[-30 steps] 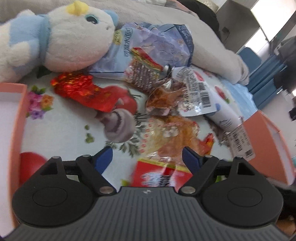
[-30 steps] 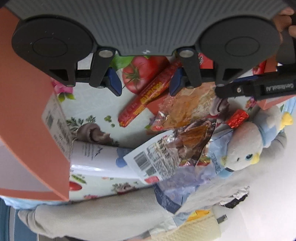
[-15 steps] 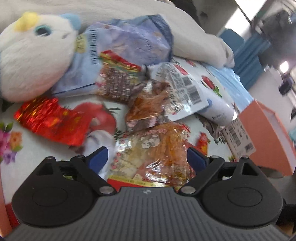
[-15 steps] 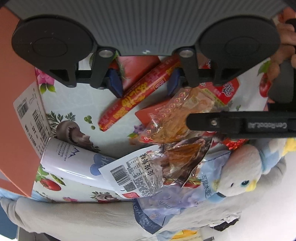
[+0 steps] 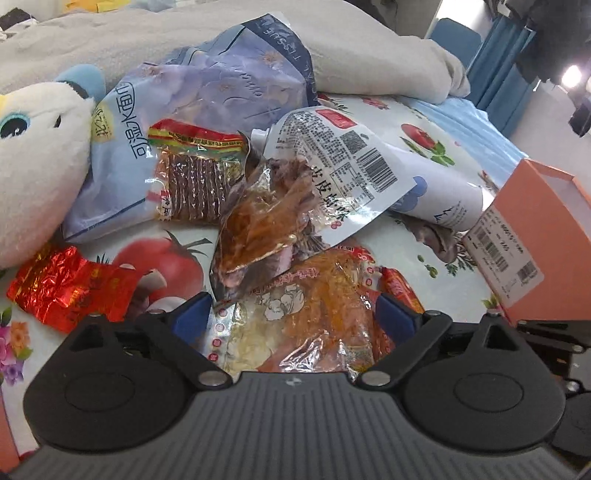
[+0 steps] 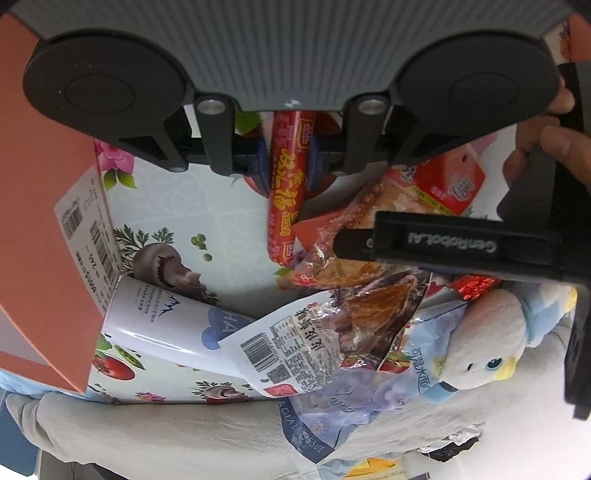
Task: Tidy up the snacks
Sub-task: 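Grasp the orange snack packet with the left tool while the right tool grasps the red sausage stick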
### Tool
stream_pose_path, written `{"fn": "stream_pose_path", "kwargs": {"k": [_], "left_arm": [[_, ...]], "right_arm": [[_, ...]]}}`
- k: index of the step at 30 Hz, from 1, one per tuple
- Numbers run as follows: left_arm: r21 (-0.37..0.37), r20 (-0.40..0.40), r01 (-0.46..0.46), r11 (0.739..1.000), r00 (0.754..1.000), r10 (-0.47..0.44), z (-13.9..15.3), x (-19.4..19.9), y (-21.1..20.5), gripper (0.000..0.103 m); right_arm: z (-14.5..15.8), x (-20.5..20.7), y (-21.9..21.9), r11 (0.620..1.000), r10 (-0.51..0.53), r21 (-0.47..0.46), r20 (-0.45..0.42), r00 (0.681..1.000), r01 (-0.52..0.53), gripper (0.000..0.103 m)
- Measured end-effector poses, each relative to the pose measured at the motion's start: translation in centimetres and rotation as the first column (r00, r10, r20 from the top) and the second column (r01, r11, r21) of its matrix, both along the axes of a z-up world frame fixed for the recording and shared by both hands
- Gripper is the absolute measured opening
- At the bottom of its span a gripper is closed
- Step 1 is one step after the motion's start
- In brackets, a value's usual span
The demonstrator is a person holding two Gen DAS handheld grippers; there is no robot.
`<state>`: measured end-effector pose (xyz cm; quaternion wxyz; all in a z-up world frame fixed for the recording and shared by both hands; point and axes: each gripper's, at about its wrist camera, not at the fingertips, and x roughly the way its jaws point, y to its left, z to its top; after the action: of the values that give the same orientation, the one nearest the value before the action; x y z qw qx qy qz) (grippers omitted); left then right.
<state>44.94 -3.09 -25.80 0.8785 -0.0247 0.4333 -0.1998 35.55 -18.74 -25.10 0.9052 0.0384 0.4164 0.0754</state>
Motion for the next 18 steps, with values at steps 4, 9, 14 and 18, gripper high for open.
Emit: {"fn": "stream_pose_path", "kwargs": {"k": [4,9,14,18], "left_arm": [[0.02,0.008,0.004,1.0,1.0,-0.004,0.2,-0.3,-0.7,0.077],[-0.006,-0.008,-0.008,1.0,1.0,0.008,0.8,-1.1,-0.3,0.052],[0.008,-0.007,-0.032,0.999,0.999,0.032,1.5,-2.3,-0.1,0.038],[-0.015,-0.029,-0.071,0.997,0.997,0.071,2.0,-3.9,0.9,0.037]], "right_arm": [[0.0,-0.1,-0.2,1.0,-0.007,0.002,-0.001,1.0,0.007,0.025],[0.1,-0.3,-0.3,1.0,-0.006,0.009,-0.004,1.0,0.006,0.025],[0.7,-1.2,-0.4,1.0,0.003,0.003,0.004,1.0,-0.003,0.024],[1.2,-2.2,-0.8,1.0,0.01,0.003,0.007,1.0,-0.01,0.024]]}}
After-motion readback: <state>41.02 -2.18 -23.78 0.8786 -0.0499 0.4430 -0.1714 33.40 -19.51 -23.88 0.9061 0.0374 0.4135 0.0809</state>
